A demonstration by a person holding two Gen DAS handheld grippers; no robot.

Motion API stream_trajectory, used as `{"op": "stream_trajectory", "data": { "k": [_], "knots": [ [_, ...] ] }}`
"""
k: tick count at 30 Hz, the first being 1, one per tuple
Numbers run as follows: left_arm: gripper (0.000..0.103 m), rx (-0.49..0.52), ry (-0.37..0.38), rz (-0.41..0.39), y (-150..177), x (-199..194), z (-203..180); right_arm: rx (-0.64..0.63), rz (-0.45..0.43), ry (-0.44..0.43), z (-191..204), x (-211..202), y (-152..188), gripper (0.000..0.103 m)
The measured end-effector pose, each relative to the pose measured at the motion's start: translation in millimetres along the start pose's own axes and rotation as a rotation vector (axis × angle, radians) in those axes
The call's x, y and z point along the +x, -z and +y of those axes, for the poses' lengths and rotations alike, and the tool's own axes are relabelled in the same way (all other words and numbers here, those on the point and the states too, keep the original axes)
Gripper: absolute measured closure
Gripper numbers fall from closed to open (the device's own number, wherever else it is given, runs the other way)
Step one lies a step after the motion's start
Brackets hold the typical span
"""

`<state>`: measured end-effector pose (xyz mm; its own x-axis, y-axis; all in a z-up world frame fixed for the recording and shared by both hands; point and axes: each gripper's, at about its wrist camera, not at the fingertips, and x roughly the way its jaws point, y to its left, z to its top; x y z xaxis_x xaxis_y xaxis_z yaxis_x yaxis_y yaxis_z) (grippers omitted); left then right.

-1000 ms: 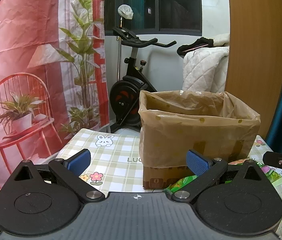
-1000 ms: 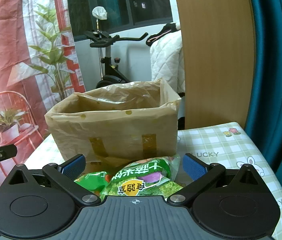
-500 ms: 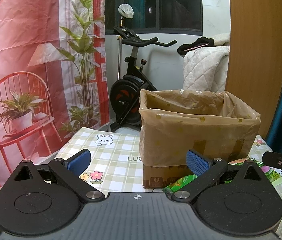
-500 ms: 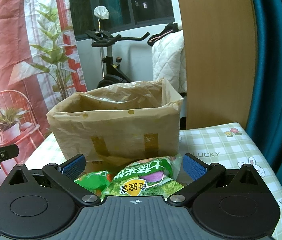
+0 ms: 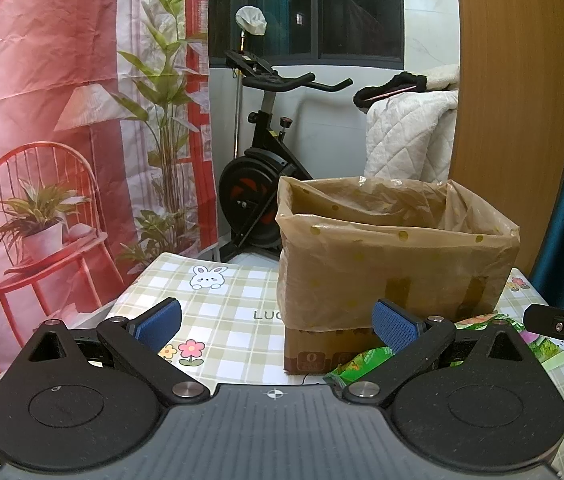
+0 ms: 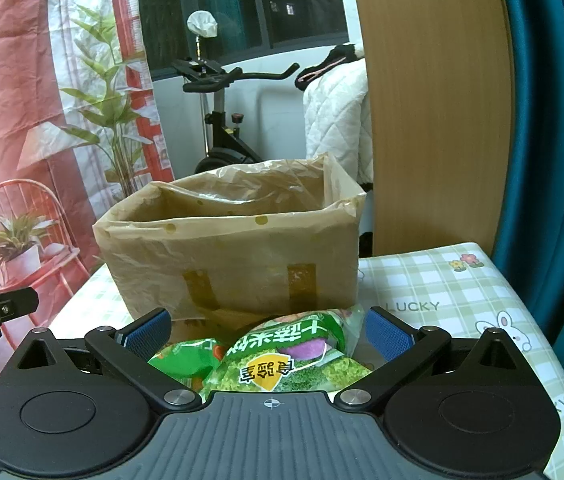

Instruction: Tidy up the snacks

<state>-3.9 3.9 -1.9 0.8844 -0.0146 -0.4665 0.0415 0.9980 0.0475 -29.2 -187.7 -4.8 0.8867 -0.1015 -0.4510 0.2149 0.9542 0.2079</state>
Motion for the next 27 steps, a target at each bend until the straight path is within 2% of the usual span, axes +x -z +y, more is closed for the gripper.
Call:
{"op": "stream_trajectory", "data": {
  "k": [27],
  "knots": [
    [0.001, -0.009, 0.014, 0.003, 4.2, 0.5, -0.9, 0.003, -0.007, -0.007, -4.1, 1.5, 3.2, 0.0]
  ]
}}
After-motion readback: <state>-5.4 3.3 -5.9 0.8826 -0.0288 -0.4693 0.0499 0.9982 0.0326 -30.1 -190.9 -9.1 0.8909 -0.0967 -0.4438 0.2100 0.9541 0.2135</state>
